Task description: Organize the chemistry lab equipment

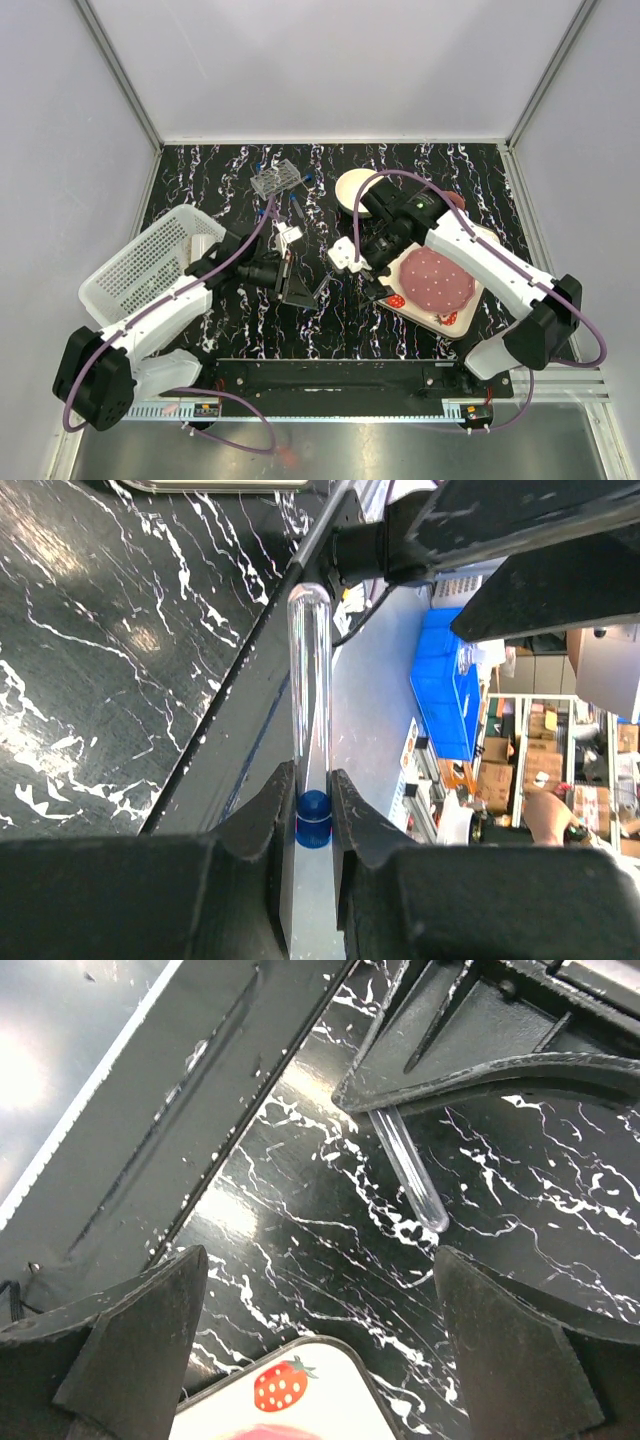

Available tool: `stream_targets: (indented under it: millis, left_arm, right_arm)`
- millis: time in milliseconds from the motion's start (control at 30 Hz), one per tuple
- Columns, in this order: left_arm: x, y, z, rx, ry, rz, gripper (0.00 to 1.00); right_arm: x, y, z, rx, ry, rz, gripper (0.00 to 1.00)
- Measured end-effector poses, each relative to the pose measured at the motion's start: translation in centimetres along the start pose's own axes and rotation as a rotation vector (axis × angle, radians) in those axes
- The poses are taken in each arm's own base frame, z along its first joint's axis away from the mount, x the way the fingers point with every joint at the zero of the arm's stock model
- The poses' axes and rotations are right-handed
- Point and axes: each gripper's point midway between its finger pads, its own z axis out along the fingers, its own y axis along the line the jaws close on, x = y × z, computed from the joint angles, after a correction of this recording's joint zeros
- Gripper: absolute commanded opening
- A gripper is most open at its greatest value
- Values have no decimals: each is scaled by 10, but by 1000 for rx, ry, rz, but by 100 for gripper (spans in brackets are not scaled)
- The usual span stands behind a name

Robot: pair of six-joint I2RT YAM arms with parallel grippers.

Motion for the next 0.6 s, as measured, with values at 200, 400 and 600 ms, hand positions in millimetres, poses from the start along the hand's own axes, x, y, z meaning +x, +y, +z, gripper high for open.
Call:
stream_targets:
  millis: [200, 400, 600]
  left_arm:
    - [5, 0, 7, 30, 27, -24, 9]
    - [10, -2, 14, 48, 60, -30, 9]
    - [14, -4, 18, 54, 79, -29, 9]
  right_arm:
    - [-11, -1, 3, -14, 54, -84, 93]
    - [-8, 2, 22, -62, 120, -121, 82]
    - [1, -5, 35, -52, 199, -150, 54]
